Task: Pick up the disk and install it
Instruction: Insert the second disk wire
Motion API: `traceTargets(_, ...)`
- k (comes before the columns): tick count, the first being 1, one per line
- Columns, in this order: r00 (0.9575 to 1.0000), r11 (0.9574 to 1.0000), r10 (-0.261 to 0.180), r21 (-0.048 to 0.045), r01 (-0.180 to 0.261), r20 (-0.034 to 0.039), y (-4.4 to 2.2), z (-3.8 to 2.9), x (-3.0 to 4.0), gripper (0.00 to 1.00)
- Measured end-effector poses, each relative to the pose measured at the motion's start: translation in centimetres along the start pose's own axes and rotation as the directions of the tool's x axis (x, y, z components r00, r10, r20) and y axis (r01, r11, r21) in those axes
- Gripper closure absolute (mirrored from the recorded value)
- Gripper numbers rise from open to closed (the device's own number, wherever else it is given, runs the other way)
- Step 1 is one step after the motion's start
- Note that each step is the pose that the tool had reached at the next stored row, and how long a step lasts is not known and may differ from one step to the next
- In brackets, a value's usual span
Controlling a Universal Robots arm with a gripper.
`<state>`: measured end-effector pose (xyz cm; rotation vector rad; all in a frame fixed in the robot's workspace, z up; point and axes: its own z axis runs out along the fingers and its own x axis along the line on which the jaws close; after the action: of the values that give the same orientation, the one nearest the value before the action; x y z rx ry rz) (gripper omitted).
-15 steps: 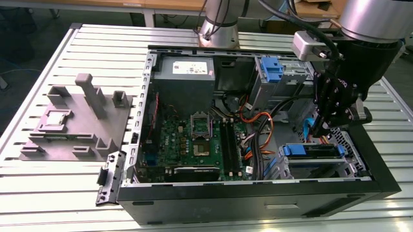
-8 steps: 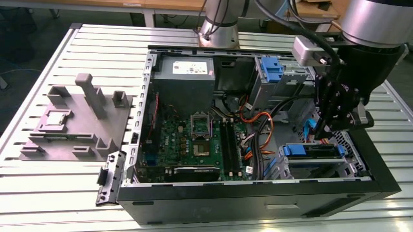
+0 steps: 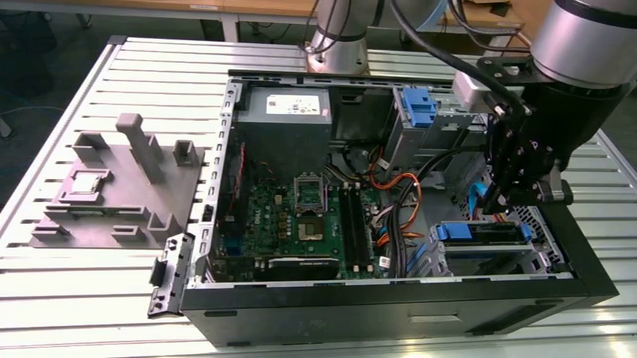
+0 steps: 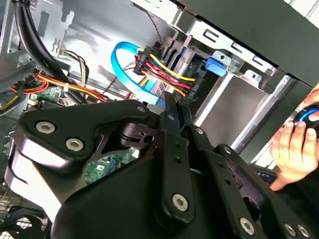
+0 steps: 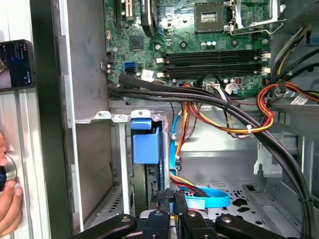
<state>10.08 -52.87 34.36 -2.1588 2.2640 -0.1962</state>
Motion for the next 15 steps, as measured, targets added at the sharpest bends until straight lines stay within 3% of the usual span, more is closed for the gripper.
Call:
traceTargets(10, 1.0000, 1.0000, -0.001, 0.0055, 0.001, 0.0056, 0.18, 0.19, 1.28, 0.84)
traceTargets(15, 0.9998, 1.0000, 0.000, 0.0049, -0.001, 0.0195, 0.17, 0.36, 1.76, 0.84)
